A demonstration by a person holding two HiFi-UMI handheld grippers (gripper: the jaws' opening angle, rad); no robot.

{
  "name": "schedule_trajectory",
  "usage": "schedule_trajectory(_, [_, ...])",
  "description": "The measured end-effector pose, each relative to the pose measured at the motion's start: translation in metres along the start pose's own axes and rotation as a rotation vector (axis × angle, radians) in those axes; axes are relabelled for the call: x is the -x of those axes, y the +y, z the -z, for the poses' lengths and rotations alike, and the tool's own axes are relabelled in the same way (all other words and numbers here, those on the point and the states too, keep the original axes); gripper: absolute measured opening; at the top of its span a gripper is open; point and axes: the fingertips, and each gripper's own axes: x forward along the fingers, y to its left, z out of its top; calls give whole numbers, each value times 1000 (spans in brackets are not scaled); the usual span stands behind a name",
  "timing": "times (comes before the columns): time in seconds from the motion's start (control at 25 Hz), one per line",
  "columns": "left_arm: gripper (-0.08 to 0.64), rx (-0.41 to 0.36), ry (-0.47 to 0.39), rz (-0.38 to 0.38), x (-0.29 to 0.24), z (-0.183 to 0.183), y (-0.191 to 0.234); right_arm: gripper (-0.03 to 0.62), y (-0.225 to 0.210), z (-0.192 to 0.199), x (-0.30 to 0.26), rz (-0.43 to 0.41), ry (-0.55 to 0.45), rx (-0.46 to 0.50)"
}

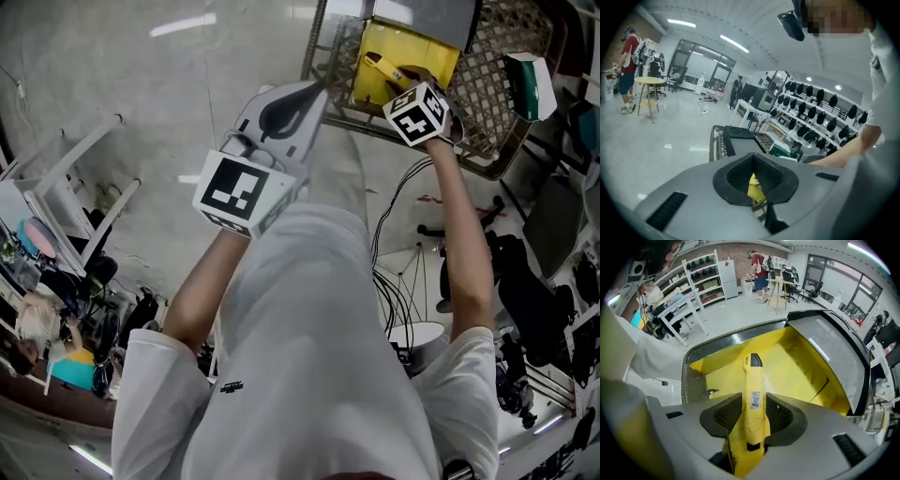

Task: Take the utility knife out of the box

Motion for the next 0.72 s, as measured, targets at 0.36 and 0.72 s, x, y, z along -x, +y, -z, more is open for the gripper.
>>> schedule_trajectory(0.36, [2,3,-13,2,-1,-1,-1,103,2,3,-3,-10,11,-12])
schedule_trajectory(0.72, [2,-4,2,5,4,0,-4,101,4,-3,6,10,-20,-4])
